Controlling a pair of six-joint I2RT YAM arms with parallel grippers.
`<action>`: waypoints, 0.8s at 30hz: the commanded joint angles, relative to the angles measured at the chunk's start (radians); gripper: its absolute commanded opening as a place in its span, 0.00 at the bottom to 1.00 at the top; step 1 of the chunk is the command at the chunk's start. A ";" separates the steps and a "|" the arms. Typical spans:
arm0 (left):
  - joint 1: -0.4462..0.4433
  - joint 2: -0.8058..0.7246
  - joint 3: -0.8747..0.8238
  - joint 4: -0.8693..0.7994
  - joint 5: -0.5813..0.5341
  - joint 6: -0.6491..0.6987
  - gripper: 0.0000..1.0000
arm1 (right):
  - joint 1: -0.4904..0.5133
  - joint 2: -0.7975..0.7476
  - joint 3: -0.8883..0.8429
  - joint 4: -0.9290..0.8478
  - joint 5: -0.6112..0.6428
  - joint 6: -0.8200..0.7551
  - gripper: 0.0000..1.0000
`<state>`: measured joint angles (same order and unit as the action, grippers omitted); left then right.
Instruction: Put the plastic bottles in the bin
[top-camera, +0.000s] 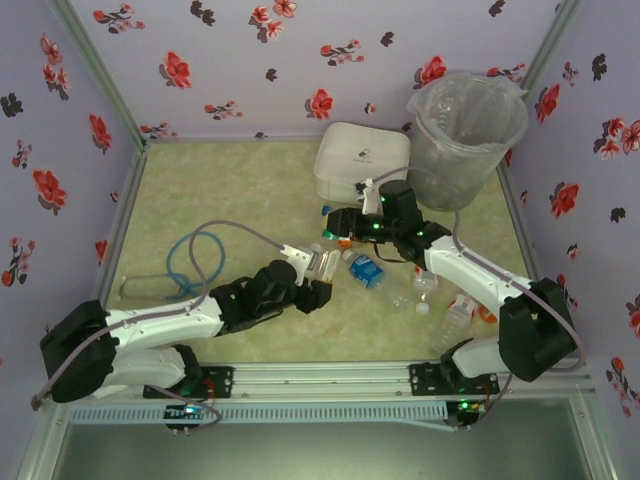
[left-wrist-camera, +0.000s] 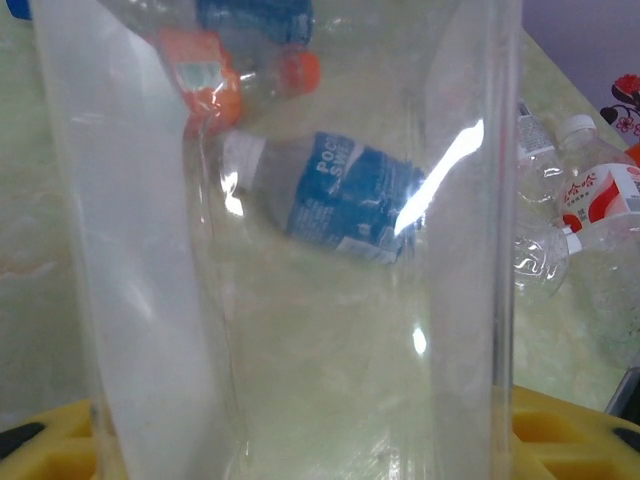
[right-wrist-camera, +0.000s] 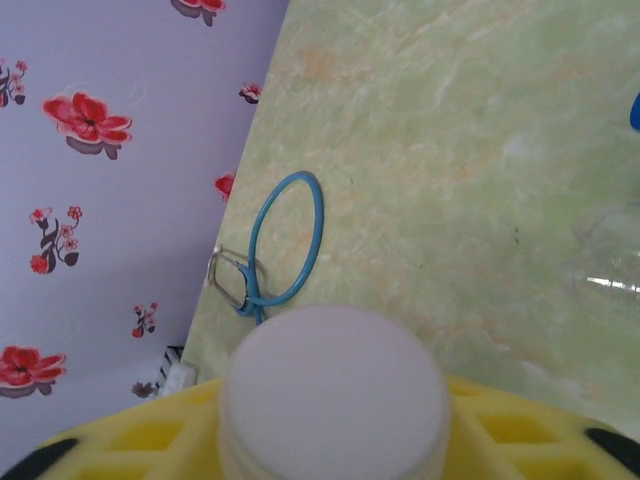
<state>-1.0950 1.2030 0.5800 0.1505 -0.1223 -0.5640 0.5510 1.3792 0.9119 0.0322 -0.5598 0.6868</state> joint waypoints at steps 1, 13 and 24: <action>-0.006 -0.003 0.032 0.011 0.008 0.028 0.43 | 0.004 -0.024 0.016 -0.007 0.047 -0.028 0.42; -0.011 -0.106 -0.090 0.199 -0.036 -0.097 0.98 | -0.006 -0.114 0.157 -0.197 0.167 -0.177 0.20; -0.013 -0.207 -0.166 0.158 -0.075 -0.161 1.00 | -0.193 -0.204 0.679 -0.535 0.635 -0.529 0.00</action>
<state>-1.1015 1.0134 0.4427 0.2775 -0.1650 -0.6884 0.3931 1.2224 1.4796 -0.4278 -0.1734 0.3103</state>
